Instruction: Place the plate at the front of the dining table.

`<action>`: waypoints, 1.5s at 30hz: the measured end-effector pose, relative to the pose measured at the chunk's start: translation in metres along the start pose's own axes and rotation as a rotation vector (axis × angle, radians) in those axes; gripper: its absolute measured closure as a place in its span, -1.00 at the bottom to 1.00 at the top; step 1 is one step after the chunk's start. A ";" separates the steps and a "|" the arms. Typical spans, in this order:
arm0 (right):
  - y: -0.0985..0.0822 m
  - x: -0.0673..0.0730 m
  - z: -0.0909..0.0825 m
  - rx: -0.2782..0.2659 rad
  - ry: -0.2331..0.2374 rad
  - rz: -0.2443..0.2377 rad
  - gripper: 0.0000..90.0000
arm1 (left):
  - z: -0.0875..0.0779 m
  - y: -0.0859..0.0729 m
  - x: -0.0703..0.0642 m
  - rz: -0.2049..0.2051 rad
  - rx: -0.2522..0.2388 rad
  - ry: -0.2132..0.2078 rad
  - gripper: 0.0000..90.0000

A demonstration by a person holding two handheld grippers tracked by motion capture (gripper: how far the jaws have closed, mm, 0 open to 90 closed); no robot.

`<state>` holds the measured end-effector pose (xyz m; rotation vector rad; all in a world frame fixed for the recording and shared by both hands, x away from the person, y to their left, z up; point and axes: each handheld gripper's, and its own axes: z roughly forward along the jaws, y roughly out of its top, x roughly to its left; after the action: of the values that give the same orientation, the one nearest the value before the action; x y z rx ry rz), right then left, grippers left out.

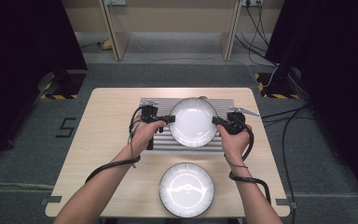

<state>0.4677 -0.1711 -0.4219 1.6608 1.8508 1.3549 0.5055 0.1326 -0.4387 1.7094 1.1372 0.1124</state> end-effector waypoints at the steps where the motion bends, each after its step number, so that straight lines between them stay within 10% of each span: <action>1: 0.000 0.000 0.001 -0.003 0.002 0.000 0.83 | 0.001 0.000 0.000 -0.001 0.005 0.006 0.84; 45: 0.011 -0.011 0.018 -0.003 -0.047 0.021 0.82 | 0.023 0.010 0.007 -0.024 0.003 0.022 0.84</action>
<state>0.4907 -0.1747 -0.4259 1.7002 1.8093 1.3150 0.5285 0.1217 -0.4450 1.6998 1.1746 0.1152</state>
